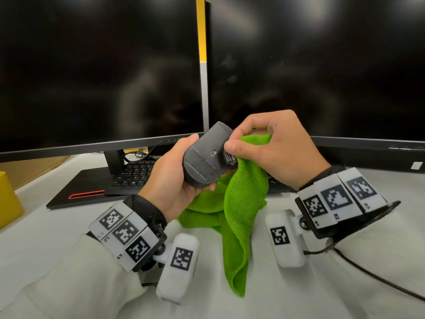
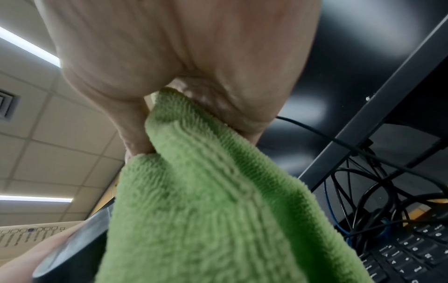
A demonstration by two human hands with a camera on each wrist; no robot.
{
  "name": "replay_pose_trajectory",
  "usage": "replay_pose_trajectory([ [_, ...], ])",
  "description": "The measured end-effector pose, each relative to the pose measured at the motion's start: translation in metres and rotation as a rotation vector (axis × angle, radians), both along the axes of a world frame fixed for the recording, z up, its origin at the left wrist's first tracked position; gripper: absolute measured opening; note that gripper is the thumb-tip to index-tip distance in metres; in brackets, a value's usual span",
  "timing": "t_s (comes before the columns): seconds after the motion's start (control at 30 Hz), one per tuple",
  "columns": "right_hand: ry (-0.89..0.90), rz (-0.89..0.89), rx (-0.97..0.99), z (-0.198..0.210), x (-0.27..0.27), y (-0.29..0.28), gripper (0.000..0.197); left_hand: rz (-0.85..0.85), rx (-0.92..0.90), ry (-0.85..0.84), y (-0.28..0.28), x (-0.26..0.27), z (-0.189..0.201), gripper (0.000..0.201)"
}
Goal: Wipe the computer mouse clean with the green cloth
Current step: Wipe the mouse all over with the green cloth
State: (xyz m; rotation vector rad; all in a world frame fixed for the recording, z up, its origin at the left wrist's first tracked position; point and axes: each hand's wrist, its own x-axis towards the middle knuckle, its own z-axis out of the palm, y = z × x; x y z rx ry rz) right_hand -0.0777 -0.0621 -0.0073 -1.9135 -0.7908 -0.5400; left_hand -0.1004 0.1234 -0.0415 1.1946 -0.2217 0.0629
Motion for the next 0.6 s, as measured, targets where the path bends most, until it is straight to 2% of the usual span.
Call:
replay_pose_trajectory([
  [0.23, -0.007, -0.004, -0.036, 0.0016, -0.0065, 0.0035, 0.005, 0.03, 0.013, 0.008, 0.0014, 0.0024, -0.0017, 0.037],
  [0.6, -0.034, -0.02, -0.071, 0.0021, -0.0058, 0.0048, 0.007, 0.016, 0.004, -0.003, 0.001, 0.0062, -0.0041, 0.038],
])
